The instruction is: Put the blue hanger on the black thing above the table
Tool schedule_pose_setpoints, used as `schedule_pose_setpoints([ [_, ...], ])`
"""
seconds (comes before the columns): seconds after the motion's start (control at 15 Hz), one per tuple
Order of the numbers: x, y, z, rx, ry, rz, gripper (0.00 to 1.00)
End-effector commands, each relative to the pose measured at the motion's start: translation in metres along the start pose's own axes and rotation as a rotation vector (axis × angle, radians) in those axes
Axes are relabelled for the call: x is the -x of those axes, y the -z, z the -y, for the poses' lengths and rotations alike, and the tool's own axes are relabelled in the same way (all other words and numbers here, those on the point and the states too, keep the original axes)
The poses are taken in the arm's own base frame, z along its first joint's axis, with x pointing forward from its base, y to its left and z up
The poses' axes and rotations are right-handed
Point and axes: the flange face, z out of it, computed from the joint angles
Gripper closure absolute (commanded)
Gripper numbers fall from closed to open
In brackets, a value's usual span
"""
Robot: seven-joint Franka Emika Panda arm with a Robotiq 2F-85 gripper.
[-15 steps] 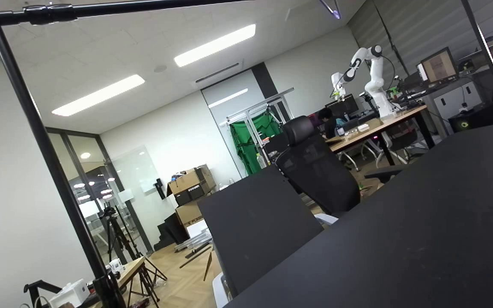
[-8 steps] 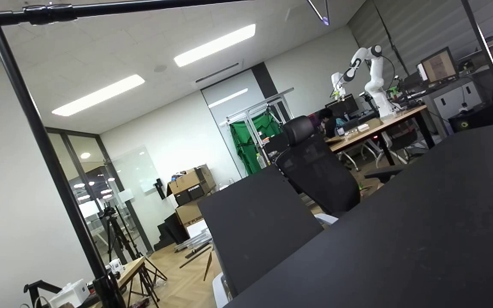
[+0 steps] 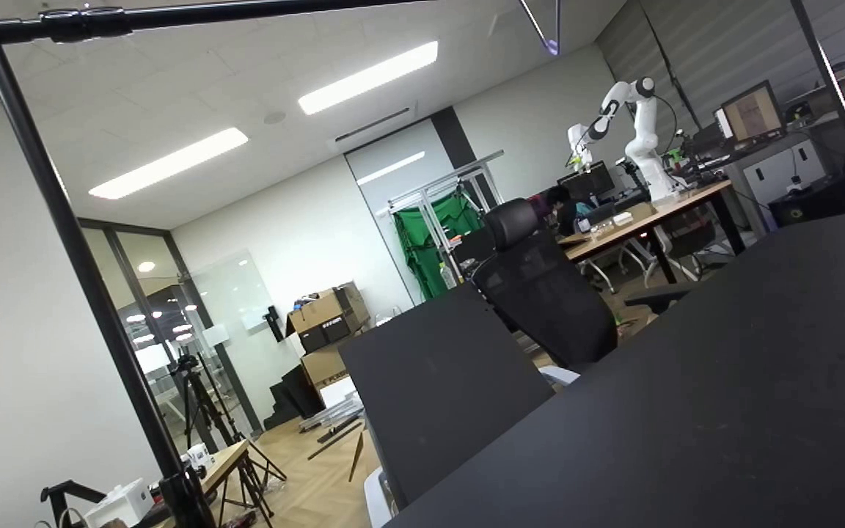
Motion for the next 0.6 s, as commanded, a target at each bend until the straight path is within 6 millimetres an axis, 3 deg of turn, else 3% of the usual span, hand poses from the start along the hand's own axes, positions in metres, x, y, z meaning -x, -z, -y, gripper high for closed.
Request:
schedule_pose_setpoints([
  [0.0,-0.021,0.001,0.012,-0.023,0.014,-0.014,0.98],
  [0.2,-0.032,0.0,0.008,-0.013,0.003,-0.022,0.98],
  [0.27,-0.019,0.003,0.004,-0.008,0.008,-0.021,0.98],
  [0.33,-0.02,0.003,0.002,-0.005,0.007,-0.02,0.91],
  [0.53,-0.018,0.001,0.001,-0.001,0.007,-0.016,0.91],
])
